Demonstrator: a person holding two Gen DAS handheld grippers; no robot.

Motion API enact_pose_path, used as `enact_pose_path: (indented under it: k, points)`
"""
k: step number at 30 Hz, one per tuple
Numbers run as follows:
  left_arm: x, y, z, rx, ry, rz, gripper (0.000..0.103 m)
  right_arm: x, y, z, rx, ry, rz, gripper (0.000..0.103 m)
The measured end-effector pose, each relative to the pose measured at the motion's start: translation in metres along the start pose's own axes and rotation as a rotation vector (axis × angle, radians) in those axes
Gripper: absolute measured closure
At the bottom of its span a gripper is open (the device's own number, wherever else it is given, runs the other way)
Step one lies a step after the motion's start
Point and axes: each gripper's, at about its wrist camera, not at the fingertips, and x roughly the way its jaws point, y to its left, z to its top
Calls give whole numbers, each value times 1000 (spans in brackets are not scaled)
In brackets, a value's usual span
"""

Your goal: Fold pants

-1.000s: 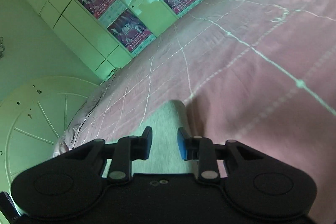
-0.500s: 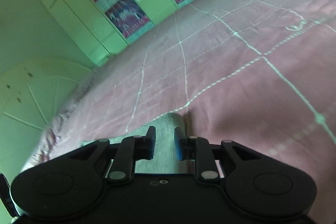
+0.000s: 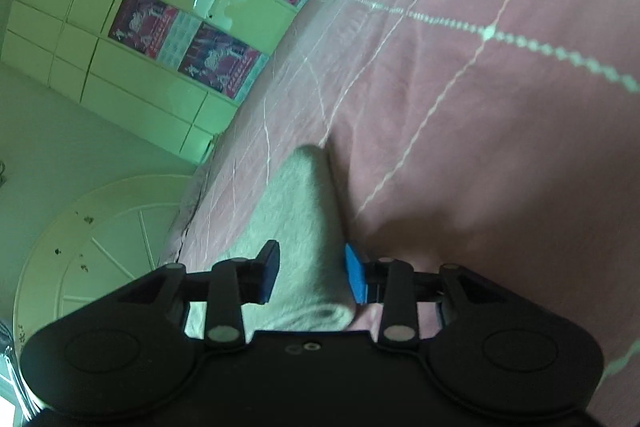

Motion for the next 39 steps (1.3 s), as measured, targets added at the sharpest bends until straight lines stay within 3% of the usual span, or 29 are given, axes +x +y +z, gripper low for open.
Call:
enact_pose_path:
  k: [4, 8, 11, 17, 22, 25, 30, 32, 33, 37, 39]
  points:
    - [8, 15, -20, -102, 12, -32, 0, 1, 1, -5, 35, -16, -4, 70]
    - [-8, 9, -24, -98, -45, -63, 0, -10, 2, -8, 36, -58, -81, 71]
    - [-9, 11, -27, -91, -46, -74, 0, -11, 1, -14, 64, -52, -71, 71]
    - [11, 40, -19, -245, -36, -119, 0, -9, -9, -15, 95, -37, -34, 71]
    - [35, 72, -17, -465, -42, -240, 0, -9, -9, -16, 90, -35, -39, 70]
    - [49, 81, -13, -523, -34, -277, 0, -12, -3, -17, 53, -55, -36, 67]
    - [71, 96, -8, -624, -61, -337, 1, -14, 30, -19, -126, -118, -57, 67]
    - [75, 104, -9, -649, -57, -295, 59, -5, 50, -22, -216, -90, -60, 67]
    - [81, 111, -14, -685, -37, -308, 71, 2, 62, -27, -284, -66, -68, 65]
    - [86, 115, -19, -691, -81, -369, 72, 37, 108, -63, -541, 20, -89, 55]
    - [89, 114, -15, -682, -81, -376, 72, 53, 120, -81, -623, 17, -153, 52]
